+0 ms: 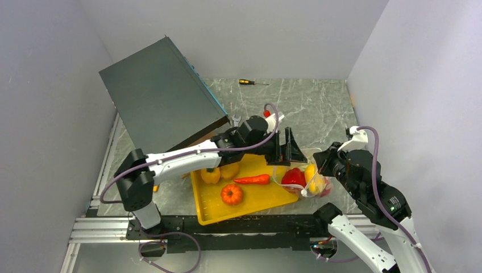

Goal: Place the food in the zip-top bag and seal the zipper
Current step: Place the fake fruit in the zipper food storage bag, then pick up the fake fruit from the bin.

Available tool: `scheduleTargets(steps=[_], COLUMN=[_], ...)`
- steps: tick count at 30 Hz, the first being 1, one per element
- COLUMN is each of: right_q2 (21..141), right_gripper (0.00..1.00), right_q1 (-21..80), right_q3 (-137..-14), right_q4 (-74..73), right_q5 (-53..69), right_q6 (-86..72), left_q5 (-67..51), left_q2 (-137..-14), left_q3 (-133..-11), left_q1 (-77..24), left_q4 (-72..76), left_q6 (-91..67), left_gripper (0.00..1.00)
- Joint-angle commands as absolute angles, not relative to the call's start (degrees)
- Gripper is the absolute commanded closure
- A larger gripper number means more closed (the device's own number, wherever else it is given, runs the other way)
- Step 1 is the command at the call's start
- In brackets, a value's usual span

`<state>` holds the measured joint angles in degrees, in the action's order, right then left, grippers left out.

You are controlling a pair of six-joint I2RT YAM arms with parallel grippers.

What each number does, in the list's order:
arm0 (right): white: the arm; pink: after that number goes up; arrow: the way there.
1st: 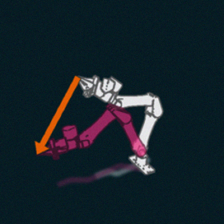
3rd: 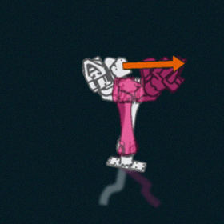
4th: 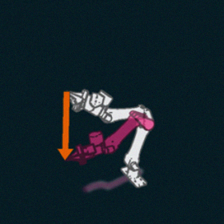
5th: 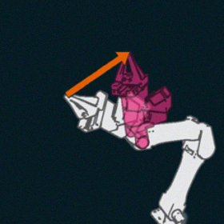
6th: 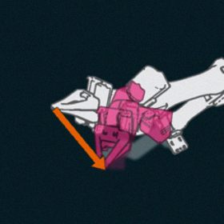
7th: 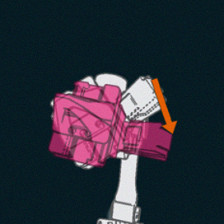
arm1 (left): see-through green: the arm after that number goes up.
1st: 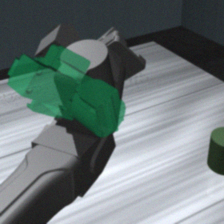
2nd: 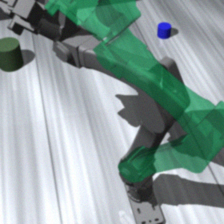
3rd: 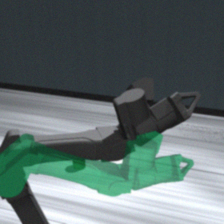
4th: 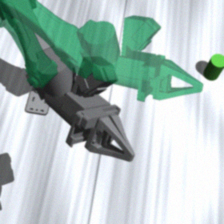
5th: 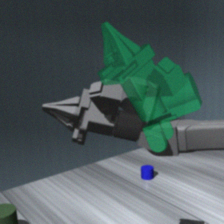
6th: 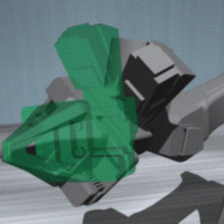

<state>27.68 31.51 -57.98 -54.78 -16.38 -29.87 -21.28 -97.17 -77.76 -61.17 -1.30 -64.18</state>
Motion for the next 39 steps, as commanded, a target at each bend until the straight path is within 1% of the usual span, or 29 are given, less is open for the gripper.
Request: scheduleTargets(steps=[1, 7, 12, 20, 22, 26, 29, 31, 34, 39], right_q2=[28.2, 28.9, 29.9, 30.1, 30.2, 30.4, 30.9, 31.1, 31.1, 31.5], right_gripper=[1.0, 1.0, 1.0, 1.0, 1.0, 1.0, 1.0, 1.0, 1.0, 1.0], right_q1=[31.7, 31.7, 31.7, 31.7, 31.7, 31.8, 31.7, 31.7, 31.7, 31.7], right_q3=[-58.5, -58.6, -59.1, -59.2, -59.4, -59.3, -59.6, -59.7, -59.5, -60.0], right_q4=[-49.9, -49.9, -50.1, -50.2, -50.3, -50.0, -50.0, -49.8, -49.6, -50.3], right_q5=[-16.9, -17.2, -17.0, -17.1, -17.1, -16.8, -16.8, -16.8, -16.5, -16.8], right_q6=[-28.7, -29.1, -29.0, -29.3, -29.4, -29.3, -29.3, -29.5, -29.7, -29.5], left_q5=[-18.3, -16.7, -10.5, 0.8, 5.5, 16.9, 27.4, 32.6, 36.3, 39.5], left_q2=[-90.5, -84.7, -80.7, -74.0, -73.5, -76.5, -82.2, -86.8, -91.9, -95.4], left_q3=[-75.9, -72.1, -71.8, -68.0, -68.1, -70.7, -74.0, -76.7, -78.2, -76.4], left_q1=[-61.2, -61.2, -61.2, -61.8, -62.9, -67.8, -72.4, -73.9, -74.4, -74.3], left_q4=[-2.5, -1.4, -8.3, -21.3, -25.5, -34.8, -42.4, -48.2, -52.2, -50.2], left_q6=[-58.3, -53.7, -48.6, -42.1, -39.6, -32.6, -28.3, -28.3, -29.1, -29.5], left_gripper=[0.0, 0.0, 0.0, 0.0, 0.0, 0.0, 0.0, 0.0, 0.0, 0.0])
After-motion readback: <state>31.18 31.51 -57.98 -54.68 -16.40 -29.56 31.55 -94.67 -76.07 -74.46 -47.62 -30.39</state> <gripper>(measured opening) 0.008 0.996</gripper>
